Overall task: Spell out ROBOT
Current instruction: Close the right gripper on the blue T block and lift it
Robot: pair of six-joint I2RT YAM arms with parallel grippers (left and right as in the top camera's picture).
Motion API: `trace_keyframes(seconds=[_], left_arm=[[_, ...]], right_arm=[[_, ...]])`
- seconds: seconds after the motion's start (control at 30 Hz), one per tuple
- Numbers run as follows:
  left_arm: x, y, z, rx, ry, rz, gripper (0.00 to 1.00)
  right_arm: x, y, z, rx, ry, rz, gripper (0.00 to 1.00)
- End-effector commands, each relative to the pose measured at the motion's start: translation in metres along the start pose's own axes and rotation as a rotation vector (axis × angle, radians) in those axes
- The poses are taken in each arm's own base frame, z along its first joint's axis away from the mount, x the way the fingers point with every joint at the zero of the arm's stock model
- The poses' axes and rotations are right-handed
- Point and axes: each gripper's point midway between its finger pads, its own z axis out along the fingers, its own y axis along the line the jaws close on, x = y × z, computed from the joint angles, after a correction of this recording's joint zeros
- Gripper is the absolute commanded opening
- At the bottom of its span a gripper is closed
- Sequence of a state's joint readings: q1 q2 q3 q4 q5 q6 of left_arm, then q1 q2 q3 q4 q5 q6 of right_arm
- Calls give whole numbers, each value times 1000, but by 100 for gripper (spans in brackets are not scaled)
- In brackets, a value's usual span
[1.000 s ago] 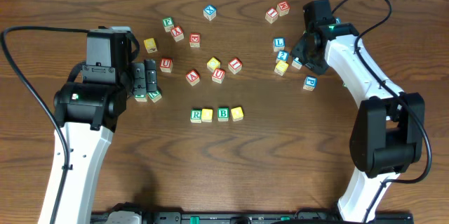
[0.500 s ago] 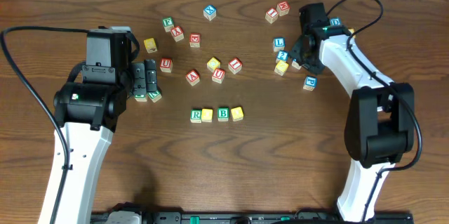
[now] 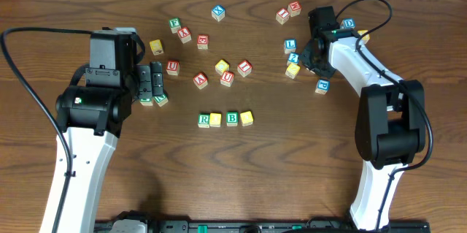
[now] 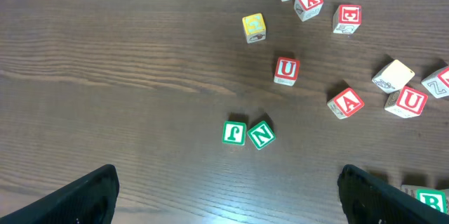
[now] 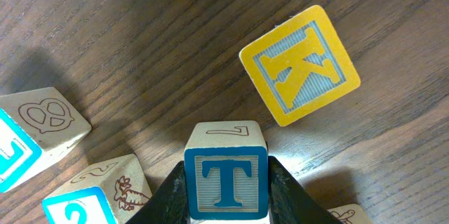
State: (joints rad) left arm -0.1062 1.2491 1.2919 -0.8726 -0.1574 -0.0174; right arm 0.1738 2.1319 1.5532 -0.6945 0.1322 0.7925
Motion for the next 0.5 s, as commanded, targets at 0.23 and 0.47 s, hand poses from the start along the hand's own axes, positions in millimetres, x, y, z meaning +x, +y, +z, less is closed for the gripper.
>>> trace_keyframes(seconds=[0.23, 0.47], left_arm=[[-5, 4, -4, -11, -13, 10, 98], [-5, 4, -4, -12, -13, 10, 98]], right_arm=[[-19, 7, -32, 5, -20, -145, 20], [-32, 16, -124, -65, -103, -304, 12]])
